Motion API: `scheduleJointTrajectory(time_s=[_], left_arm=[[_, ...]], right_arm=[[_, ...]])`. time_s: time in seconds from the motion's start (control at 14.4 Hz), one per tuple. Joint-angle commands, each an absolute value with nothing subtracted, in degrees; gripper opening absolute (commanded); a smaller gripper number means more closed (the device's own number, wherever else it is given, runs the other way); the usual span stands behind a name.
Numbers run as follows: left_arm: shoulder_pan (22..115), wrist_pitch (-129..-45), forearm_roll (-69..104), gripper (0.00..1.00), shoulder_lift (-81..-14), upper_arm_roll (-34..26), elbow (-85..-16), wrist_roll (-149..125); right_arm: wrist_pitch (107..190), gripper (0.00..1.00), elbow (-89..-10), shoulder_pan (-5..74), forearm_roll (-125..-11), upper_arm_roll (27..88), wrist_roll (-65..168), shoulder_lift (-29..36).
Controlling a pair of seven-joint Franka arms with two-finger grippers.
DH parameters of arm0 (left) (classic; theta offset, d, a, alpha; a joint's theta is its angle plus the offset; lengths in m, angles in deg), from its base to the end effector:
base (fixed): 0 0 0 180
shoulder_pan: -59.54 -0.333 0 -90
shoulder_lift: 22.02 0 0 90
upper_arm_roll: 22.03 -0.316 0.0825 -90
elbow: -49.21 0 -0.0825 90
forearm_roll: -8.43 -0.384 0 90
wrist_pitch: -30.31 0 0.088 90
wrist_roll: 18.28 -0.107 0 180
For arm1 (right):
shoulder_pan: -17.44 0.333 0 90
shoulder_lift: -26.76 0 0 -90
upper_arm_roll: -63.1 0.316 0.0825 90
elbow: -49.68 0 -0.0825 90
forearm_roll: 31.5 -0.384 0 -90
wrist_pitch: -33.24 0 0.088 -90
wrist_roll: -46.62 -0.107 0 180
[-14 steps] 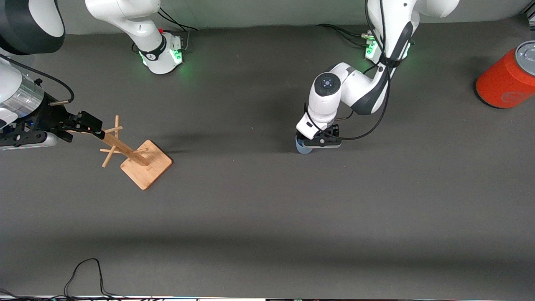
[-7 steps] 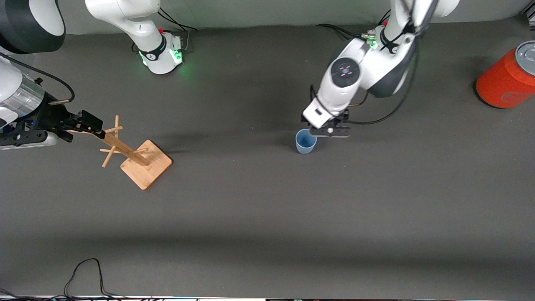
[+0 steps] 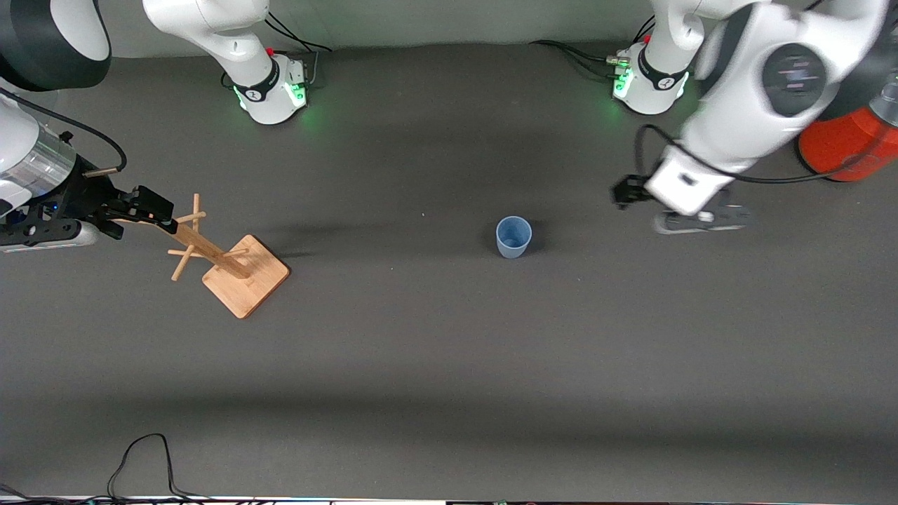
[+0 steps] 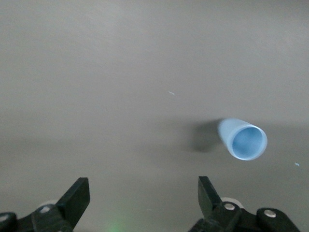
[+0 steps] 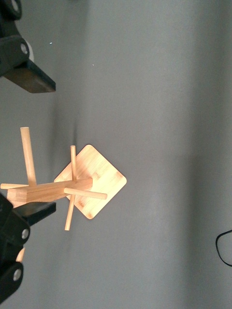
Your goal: Rotate and upright cup with both arms
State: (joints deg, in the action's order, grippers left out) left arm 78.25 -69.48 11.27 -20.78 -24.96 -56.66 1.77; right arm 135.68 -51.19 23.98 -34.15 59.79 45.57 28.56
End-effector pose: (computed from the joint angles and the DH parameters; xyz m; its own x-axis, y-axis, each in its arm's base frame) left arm 0.5250 -0.1528 0.5196 0.9918 0.0836 -0.0963 0.0857 -0.9962 0.0171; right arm 0.5578 0.0350 0.5708 0.9979 0.0279 0.0576 0.0307 -0.9983 -0.0485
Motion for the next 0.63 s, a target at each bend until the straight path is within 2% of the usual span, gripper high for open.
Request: scheduleJointTrajectory(time_s=[0.0, 0.28, 0.56], left_arm=[[70.91, -64.36, 10.19, 1.00, -21.58, -24.14, -51.09, -7.26], [64.74, -64.79, 10.19, 1.00, -21.67, -24.14, -49.59, -14.93], [62.35, -62.52, 10.19, 1.00, -22.37, -23.79, -44.67, -17.05]], right_arm=[[135.37, 1.00, -49.63, 24.73, -34.58, 59.59, 46.35, 27.73], [135.28, 1.00, -49.63, 25.00, -34.49, 59.59, 46.27, 27.81], [134.23, 1.00, -48.76, 24.92, -34.49, 59.94, 44.70, 27.82]])
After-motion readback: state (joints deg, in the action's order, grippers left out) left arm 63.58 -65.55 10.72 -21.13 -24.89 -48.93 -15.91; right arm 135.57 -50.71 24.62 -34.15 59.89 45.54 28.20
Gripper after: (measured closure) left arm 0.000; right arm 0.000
